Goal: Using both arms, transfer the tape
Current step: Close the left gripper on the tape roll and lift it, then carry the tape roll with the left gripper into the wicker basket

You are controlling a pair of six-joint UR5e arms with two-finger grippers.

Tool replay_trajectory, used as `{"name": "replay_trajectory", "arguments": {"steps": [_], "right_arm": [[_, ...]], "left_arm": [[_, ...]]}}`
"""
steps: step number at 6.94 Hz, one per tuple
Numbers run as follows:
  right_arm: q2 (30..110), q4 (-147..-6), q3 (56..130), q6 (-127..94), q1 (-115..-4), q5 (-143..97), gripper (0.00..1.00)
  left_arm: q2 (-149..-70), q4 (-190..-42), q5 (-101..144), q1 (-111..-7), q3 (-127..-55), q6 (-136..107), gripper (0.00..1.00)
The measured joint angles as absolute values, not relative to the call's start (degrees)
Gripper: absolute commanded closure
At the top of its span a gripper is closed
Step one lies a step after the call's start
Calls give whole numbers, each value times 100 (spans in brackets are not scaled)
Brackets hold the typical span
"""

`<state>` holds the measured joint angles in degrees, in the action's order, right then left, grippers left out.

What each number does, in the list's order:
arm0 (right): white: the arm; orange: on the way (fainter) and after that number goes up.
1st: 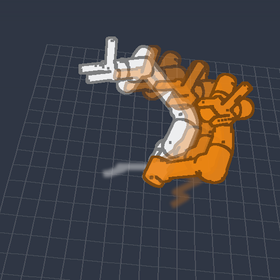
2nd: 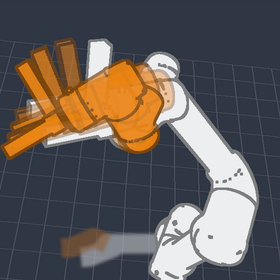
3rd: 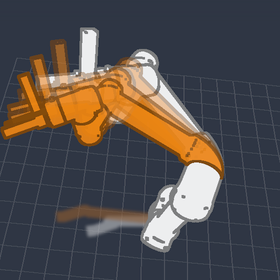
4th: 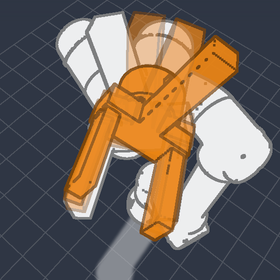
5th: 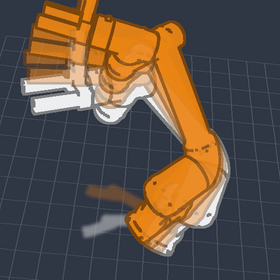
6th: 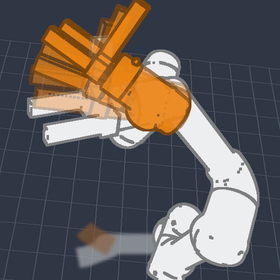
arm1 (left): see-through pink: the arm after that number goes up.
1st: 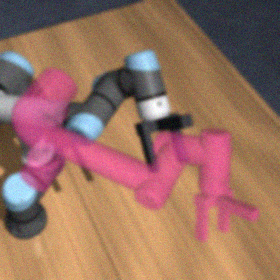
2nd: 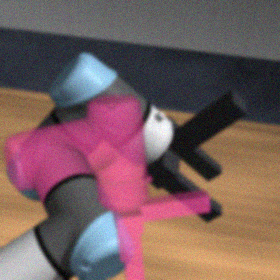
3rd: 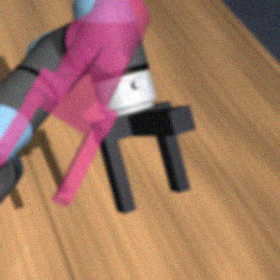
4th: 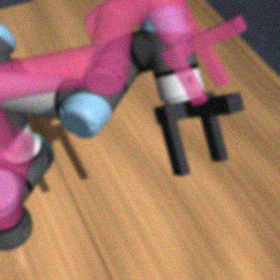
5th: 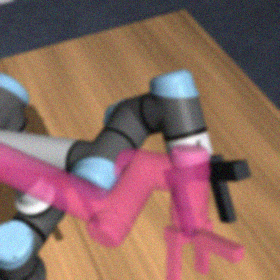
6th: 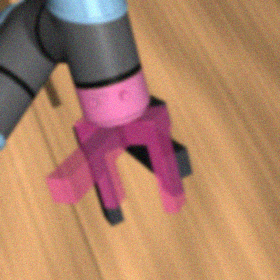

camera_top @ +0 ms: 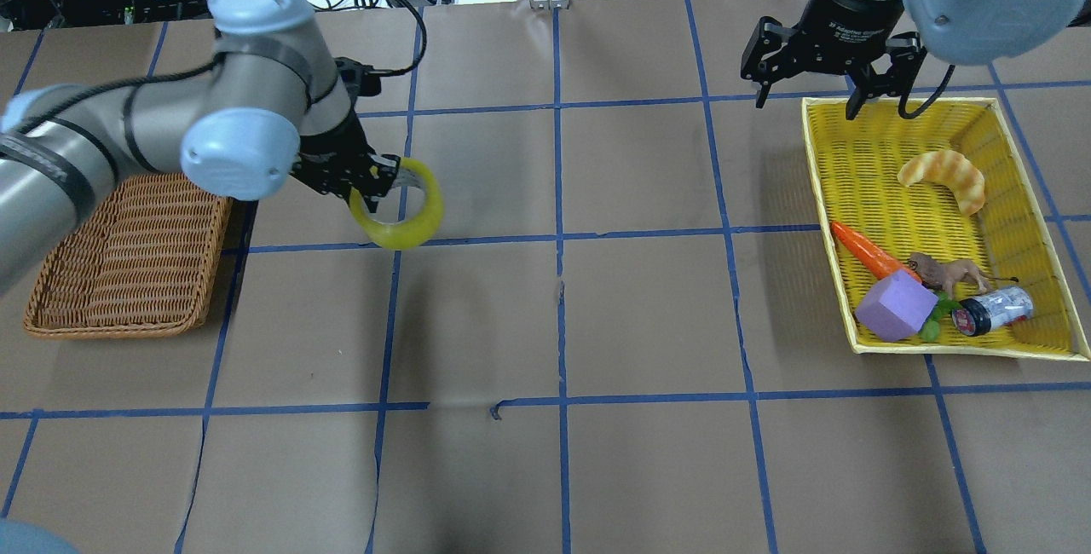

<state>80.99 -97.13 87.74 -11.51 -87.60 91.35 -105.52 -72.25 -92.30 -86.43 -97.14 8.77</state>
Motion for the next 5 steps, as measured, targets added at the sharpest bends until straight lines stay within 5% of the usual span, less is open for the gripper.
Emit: {"name": "replay_trajectory", "arguments": {"steps": [5], "right_arm": [[8288, -9346, 8719, -932, -8780, 9113, 0]], "left_arm": [[-10858, -6260, -9721, -6045, -9642, 4308, 100]]}}
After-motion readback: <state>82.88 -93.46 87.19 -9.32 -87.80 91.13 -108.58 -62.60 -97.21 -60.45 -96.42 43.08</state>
